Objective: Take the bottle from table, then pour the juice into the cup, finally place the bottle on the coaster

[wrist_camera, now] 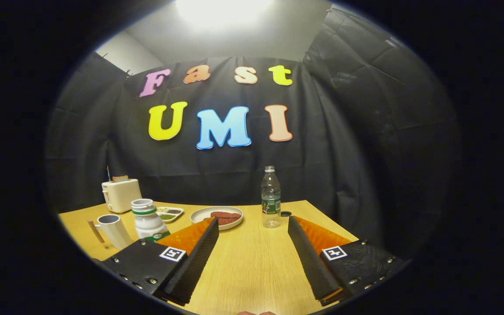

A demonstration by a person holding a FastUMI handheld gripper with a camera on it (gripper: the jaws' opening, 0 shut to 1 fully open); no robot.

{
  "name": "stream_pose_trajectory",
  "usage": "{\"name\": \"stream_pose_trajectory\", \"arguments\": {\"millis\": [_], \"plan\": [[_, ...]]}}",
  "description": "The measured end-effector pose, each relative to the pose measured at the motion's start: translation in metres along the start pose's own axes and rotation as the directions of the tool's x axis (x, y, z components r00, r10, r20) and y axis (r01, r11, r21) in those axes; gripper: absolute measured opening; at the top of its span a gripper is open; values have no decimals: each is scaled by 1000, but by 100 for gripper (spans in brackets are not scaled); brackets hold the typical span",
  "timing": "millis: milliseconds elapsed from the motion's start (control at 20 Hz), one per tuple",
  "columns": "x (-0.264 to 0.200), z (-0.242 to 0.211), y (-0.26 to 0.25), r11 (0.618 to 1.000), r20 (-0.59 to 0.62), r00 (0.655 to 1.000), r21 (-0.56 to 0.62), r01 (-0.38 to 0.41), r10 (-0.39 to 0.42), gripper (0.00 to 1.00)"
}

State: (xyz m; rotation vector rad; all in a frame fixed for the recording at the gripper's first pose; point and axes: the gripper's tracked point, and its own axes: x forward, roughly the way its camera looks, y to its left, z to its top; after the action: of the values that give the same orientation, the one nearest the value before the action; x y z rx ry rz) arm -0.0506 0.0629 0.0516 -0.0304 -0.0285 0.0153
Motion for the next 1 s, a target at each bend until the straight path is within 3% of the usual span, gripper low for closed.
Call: {"name": "stream_pose_trajectory", "arguments": {"millis": [550,1000], "plan": [[-33,-4,75,994,1,994,-4,-111,111,98],[-22,-39,117,996,-19,996,1,-85,85,98]]}}
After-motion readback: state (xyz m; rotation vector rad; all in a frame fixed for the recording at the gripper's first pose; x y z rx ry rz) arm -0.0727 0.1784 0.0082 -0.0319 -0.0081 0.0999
